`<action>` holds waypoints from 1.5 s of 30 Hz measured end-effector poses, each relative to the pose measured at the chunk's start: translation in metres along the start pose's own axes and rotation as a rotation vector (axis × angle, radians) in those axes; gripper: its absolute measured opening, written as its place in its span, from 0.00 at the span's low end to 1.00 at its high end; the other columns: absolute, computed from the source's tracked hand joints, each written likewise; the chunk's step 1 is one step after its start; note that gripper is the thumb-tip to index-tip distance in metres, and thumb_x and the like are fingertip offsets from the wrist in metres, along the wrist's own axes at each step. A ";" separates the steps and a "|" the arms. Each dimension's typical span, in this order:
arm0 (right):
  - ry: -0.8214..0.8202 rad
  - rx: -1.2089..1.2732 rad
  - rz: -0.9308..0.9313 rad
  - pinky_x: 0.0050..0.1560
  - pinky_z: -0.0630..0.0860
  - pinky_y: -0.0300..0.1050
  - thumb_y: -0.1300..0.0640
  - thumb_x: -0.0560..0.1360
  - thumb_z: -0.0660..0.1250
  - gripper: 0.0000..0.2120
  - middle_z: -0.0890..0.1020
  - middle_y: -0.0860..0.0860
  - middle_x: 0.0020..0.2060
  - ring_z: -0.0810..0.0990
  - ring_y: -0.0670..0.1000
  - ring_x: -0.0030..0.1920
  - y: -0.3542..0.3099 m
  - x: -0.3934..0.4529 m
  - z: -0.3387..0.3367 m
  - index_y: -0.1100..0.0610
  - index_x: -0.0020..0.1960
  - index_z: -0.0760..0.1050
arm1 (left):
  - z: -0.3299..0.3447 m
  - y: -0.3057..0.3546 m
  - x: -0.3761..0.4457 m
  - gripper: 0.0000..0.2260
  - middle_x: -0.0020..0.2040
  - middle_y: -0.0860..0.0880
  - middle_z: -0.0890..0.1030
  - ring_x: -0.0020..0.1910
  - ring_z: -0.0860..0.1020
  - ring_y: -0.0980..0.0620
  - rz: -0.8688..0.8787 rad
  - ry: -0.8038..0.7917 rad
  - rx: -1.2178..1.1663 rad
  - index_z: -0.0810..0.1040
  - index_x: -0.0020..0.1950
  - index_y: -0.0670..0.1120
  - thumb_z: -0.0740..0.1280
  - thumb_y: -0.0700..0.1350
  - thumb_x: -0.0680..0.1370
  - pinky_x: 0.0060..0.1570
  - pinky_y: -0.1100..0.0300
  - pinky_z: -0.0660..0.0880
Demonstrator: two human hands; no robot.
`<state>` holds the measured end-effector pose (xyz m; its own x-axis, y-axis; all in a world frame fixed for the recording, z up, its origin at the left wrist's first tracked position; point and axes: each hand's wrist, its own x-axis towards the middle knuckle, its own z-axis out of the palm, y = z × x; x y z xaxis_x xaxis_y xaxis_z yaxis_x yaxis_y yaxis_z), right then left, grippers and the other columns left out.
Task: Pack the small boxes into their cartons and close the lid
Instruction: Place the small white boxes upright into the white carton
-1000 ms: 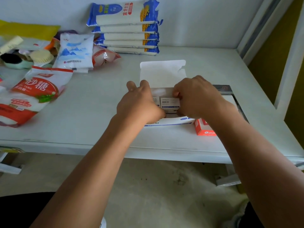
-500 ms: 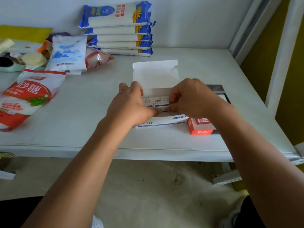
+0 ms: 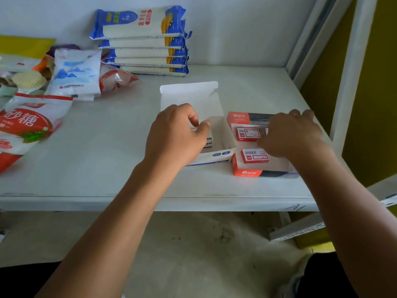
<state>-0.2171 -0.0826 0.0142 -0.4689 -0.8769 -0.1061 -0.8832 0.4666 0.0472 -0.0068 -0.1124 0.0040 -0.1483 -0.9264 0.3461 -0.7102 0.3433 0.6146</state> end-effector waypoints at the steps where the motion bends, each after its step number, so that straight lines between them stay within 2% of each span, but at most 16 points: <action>1: -0.002 -0.007 0.022 0.54 0.69 0.55 0.45 0.72 0.67 0.24 0.75 0.59 0.60 0.66 0.63 0.66 0.001 -0.001 0.000 0.55 0.64 0.72 | 0.000 -0.001 -0.001 0.10 0.32 0.55 0.67 0.38 0.70 0.48 -0.001 0.004 0.000 0.76 0.39 0.49 0.69 0.54 0.74 0.37 0.59 0.62; 5: -0.041 -0.033 0.005 0.47 0.64 0.52 0.46 0.71 0.67 0.24 0.77 0.58 0.57 0.66 0.63 0.64 0.001 0.000 0.003 0.54 0.64 0.72 | -0.001 -0.003 -0.003 0.10 0.31 0.55 0.68 0.38 0.70 0.47 -0.008 0.015 0.000 0.76 0.38 0.49 0.69 0.53 0.75 0.37 0.60 0.62; 8: -0.067 -0.053 -0.003 0.52 0.68 0.54 0.48 0.70 0.67 0.27 0.75 0.60 0.59 0.65 0.63 0.66 -0.002 -0.001 0.003 0.55 0.67 0.69 | -0.001 -0.003 -0.003 0.10 0.31 0.55 0.67 0.37 0.70 0.48 -0.001 0.022 0.000 0.75 0.37 0.50 0.68 0.53 0.75 0.37 0.60 0.62; 10: -0.124 -0.057 -0.003 0.57 0.70 0.55 0.46 0.69 0.68 0.27 0.77 0.57 0.56 0.68 0.62 0.63 0.000 -0.001 0.002 0.54 0.65 0.70 | 0.000 -0.002 -0.003 0.10 0.31 0.55 0.67 0.36 0.69 0.48 0.007 0.022 -0.007 0.75 0.37 0.50 0.68 0.53 0.75 0.36 0.60 0.62; 13: -0.247 -0.001 -0.058 0.52 0.75 0.50 0.45 0.71 0.69 0.25 0.79 0.51 0.46 0.78 0.57 0.53 0.006 -0.002 -0.011 0.54 0.64 0.73 | 0.000 -0.002 -0.004 0.10 0.30 0.55 0.66 0.35 0.68 0.48 0.024 0.026 -0.017 0.75 0.36 0.50 0.68 0.53 0.75 0.36 0.60 0.61; 15: -0.335 -0.029 -0.131 0.56 0.73 0.48 0.47 0.76 0.66 0.25 0.79 0.52 0.60 0.76 0.57 0.61 0.010 -0.004 -0.024 0.54 0.70 0.70 | 0.000 -0.004 -0.005 0.11 0.29 0.55 0.66 0.34 0.68 0.48 0.026 0.026 -0.015 0.75 0.37 0.50 0.68 0.53 0.75 0.35 0.60 0.61; 17: -0.406 -0.060 -0.202 0.66 0.69 0.53 0.48 0.76 0.67 0.30 0.69 0.53 0.73 0.69 0.58 0.70 0.019 -0.002 -0.031 0.52 0.75 0.64 | 0.000 -0.005 -0.004 0.11 0.29 0.55 0.66 0.34 0.68 0.49 0.026 0.024 -0.018 0.75 0.37 0.49 0.68 0.53 0.75 0.35 0.60 0.61; 20: -0.462 -0.062 -0.217 0.69 0.67 0.59 0.53 0.69 0.75 0.40 0.66 0.52 0.75 0.66 0.58 0.72 0.022 -0.001 -0.029 0.48 0.76 0.61 | 0.000 -0.005 -0.003 0.11 0.29 0.55 0.66 0.34 0.68 0.49 0.025 0.021 -0.031 0.75 0.36 0.49 0.68 0.53 0.76 0.35 0.59 0.61; 24: -0.272 -0.018 -0.223 0.63 0.70 0.53 0.53 0.65 0.79 0.39 0.70 0.54 0.70 0.69 0.60 0.68 0.019 -0.001 -0.020 0.50 0.73 0.67 | 0.002 -0.003 -0.004 0.11 0.29 0.55 0.68 0.34 0.69 0.49 0.011 0.005 -0.037 0.76 0.37 0.49 0.68 0.53 0.76 0.35 0.59 0.62; 28: -0.035 0.163 -0.290 0.52 0.77 0.53 0.50 0.63 0.80 0.34 0.75 0.54 0.60 0.73 0.59 0.58 0.017 -0.005 -0.027 0.49 0.66 0.73 | -0.002 -0.002 -0.004 0.11 0.33 0.52 0.79 0.35 0.76 0.50 0.023 -0.034 -0.072 0.80 0.40 0.47 0.67 0.53 0.76 0.36 0.59 0.71; 32: 0.089 0.533 -0.478 0.42 0.80 0.45 0.50 0.60 0.81 0.30 0.79 0.47 0.50 0.80 0.51 0.47 -0.004 -0.021 -0.035 0.49 0.58 0.73 | -0.005 0.009 -0.004 0.17 0.30 0.51 0.78 0.33 0.76 0.52 0.003 -0.162 -0.183 0.80 0.40 0.44 0.63 0.55 0.79 0.37 0.61 0.71; 34: 0.045 0.811 -0.559 0.38 0.82 0.44 0.53 0.60 0.81 0.29 0.80 0.47 0.50 0.83 0.49 0.42 -0.023 -0.031 -0.035 0.53 0.56 0.73 | -0.006 0.016 -0.004 0.22 0.32 0.48 0.80 0.37 0.79 0.48 -0.025 -0.250 -0.221 0.78 0.39 0.42 0.58 0.58 0.80 0.42 0.57 0.74; 36: 0.008 1.017 -0.625 0.38 0.83 0.49 0.62 0.60 0.81 0.29 0.80 0.51 0.51 0.84 0.53 0.40 -0.039 -0.037 -0.029 0.59 0.56 0.72 | -0.009 0.020 -0.005 0.24 0.31 0.49 0.80 0.37 0.80 0.48 -0.055 -0.301 -0.242 0.75 0.35 0.44 0.57 0.60 0.80 0.43 0.53 0.75; 39: -0.041 1.173 -0.651 0.38 0.84 0.51 0.72 0.61 0.78 0.29 0.79 0.55 0.53 0.85 0.56 0.42 -0.050 -0.040 -0.022 0.65 0.57 0.68 | -0.016 0.018 -0.003 0.15 0.32 0.52 0.83 0.37 0.83 0.54 -0.094 -0.328 -0.386 0.81 0.41 0.48 0.64 0.58 0.78 0.41 0.52 0.79; 41: -0.114 1.213 -0.676 0.42 0.84 0.52 0.72 0.62 0.78 0.29 0.79 0.56 0.53 0.85 0.56 0.44 -0.048 -0.036 -0.021 0.65 0.57 0.68 | -0.023 0.009 0.000 0.09 0.36 0.52 0.85 0.37 0.83 0.56 -0.087 -0.303 -0.423 0.83 0.48 0.50 0.72 0.54 0.73 0.40 0.54 0.79; 45: -0.234 1.269 -0.688 0.51 0.82 0.55 0.69 0.65 0.77 0.25 0.80 0.58 0.56 0.85 0.58 0.50 -0.043 -0.029 -0.020 0.61 0.59 0.73 | -0.033 -0.003 0.000 0.17 0.43 0.54 0.85 0.40 0.83 0.56 -0.011 -0.192 -0.269 0.83 0.51 0.52 0.79 0.50 0.63 0.42 0.52 0.81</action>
<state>-0.1656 -0.0799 0.0353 0.1552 -0.9835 0.0927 -0.2695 -0.1324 -0.9538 0.0180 -0.1088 0.0255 -0.2872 -0.9336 0.2140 -0.5086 0.3380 0.7918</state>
